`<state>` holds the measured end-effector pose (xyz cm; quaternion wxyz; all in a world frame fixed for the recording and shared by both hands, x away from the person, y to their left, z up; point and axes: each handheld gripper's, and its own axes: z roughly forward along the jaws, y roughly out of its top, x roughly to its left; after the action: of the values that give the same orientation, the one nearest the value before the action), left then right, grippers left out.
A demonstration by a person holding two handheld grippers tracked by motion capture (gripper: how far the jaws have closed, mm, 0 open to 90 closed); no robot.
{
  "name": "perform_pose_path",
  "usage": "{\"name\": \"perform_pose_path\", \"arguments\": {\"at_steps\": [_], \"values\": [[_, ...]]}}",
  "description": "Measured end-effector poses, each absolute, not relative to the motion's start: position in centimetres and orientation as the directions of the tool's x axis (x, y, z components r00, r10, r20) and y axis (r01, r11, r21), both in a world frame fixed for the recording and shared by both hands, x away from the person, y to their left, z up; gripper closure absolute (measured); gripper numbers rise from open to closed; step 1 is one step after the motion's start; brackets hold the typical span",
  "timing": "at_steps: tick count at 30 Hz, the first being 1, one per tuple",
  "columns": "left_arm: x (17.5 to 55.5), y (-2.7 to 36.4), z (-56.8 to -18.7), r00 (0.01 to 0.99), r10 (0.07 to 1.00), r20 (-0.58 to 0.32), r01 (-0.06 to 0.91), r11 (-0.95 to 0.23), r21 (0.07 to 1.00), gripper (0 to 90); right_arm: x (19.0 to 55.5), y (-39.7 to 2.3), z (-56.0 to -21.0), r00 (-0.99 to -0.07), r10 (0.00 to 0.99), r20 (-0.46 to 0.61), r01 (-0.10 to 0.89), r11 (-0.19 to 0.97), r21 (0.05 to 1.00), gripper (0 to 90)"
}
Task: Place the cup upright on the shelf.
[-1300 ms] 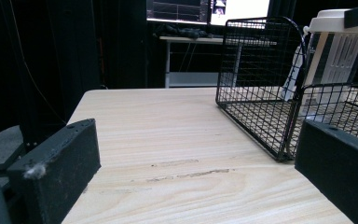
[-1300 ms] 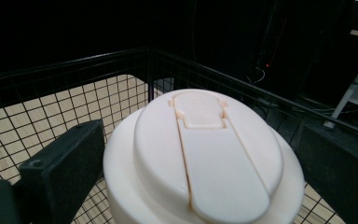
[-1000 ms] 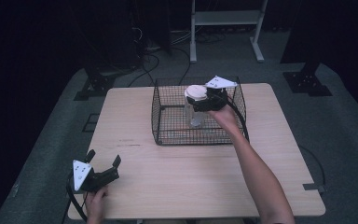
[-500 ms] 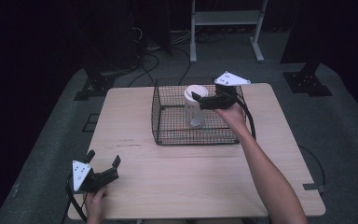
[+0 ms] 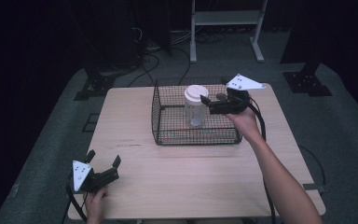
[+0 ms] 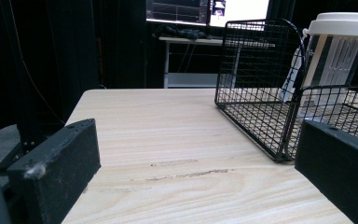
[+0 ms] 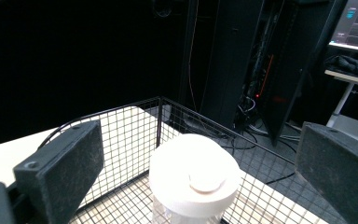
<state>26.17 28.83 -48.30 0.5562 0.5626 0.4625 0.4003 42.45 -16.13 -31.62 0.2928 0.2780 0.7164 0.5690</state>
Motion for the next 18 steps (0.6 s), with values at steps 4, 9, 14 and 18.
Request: {"name": "perform_pose_path", "arguments": {"at_steps": [4, 9, 14, 18], "values": [[26.2, 28.8, -48.3, 0.251, 0.966, -0.060, 0.076, 0.042, 0.996, 0.0, 41.8, -17.1, -31.7, -0.669, 0.737, -0.097, 0.064, 0.187, 0.980, 0.6], [26.2, 28.7, -48.3, 0.250, 0.966, -0.058, 0.075, 0.041, 0.996, 0.0, 40.7, -18.2, -32.1, -0.668, 0.736, -0.110, 0.060, 0.201, 0.978, 0.6], [26.2, 28.6, -48.3, 0.249, 0.967, -0.056, 0.075, 0.038, 0.996, 0.0, 40.0, -18.7, -32.4, -0.669, 0.734, -0.119, 0.059, 0.212, 0.975, 0.6], [26.2, 28.6, -48.3, 0.249, 0.967, -0.049, 0.078, 0.030, 0.997, 0.0, 39.4, -19.3, -32.5, -0.670, 0.734, -0.115, 0.057, 0.205, 0.977, 0.6]]}}
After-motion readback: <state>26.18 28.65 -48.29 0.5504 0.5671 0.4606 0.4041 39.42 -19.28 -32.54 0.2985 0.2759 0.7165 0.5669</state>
